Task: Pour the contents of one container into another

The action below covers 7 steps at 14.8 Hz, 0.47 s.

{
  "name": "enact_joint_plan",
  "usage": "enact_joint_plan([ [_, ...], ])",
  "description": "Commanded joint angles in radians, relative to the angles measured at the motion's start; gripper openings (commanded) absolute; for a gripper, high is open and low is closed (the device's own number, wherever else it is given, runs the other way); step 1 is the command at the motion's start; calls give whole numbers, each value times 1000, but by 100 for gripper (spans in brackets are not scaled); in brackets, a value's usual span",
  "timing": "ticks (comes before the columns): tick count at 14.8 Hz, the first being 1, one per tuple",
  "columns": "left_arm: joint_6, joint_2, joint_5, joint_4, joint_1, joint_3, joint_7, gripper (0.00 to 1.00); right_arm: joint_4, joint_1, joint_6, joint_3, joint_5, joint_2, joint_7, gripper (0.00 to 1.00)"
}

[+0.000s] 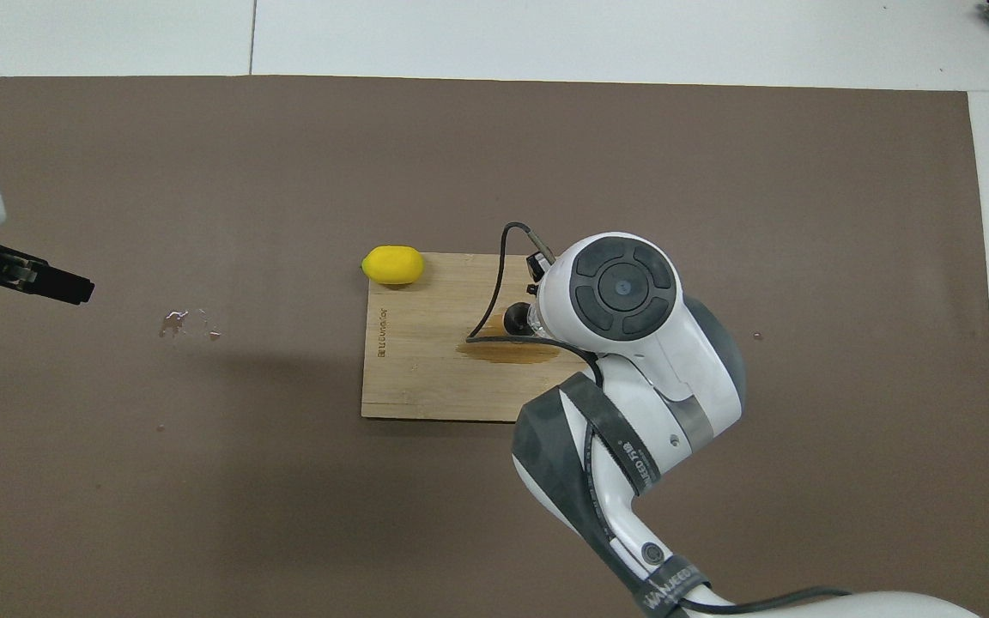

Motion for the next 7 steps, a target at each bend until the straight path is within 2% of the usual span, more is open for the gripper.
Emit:
enact_joint_plan([
  [1,6,-26,18,-27,-3,12,-90,100,17,8,23,2,-34,8,33,20],
  [7,19,-26,18,-25,1,16,-95,100,17,9,25,3,-54,8,35,20],
])
